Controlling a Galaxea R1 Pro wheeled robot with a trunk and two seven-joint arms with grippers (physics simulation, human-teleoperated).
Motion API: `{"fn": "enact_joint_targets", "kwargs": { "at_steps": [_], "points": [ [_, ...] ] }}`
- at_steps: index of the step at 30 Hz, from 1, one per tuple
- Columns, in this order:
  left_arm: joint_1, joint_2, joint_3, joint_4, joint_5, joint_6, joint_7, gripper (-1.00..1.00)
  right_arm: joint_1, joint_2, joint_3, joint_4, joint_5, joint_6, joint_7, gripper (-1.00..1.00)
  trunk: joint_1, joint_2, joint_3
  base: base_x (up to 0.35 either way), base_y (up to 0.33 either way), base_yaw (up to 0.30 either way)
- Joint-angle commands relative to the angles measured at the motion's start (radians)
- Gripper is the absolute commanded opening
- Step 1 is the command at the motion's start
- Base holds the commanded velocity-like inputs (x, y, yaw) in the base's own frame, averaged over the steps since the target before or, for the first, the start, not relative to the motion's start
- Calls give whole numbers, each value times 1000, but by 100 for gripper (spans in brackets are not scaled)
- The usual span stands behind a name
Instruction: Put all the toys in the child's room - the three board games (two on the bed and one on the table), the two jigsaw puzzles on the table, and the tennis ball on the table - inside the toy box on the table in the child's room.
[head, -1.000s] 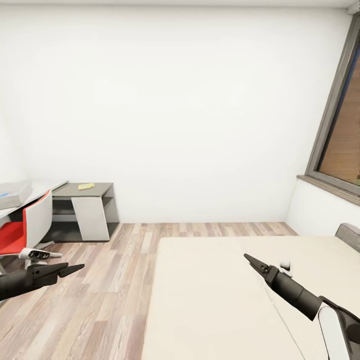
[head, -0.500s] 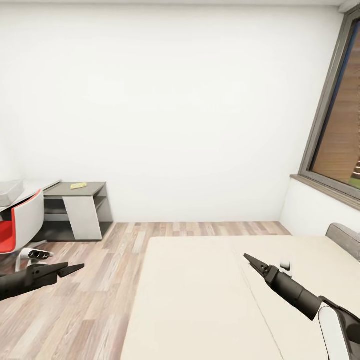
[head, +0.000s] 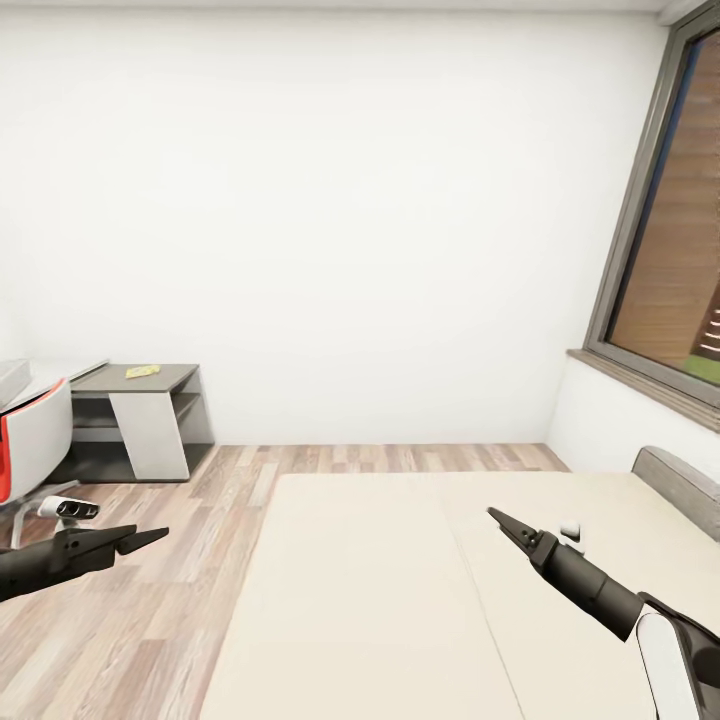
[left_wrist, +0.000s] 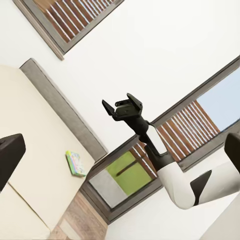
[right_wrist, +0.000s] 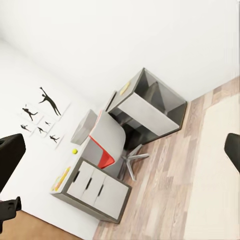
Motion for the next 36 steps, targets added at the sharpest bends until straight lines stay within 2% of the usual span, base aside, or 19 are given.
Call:
{"fn": "enact_joint_targets", "kwargs": {
  "at_steps": [1,36],
  "points": [
    [-1,1,-5,0,5,11,-3,100,0,0,-1,0,0,5,3,100,0,-1,0,0,-291,0],
    [-1,2,-5,0,6,11,-3,100,0,0,-1,0,0,5,3,100,0,-1,0,0,-291,0]
  ]
}}
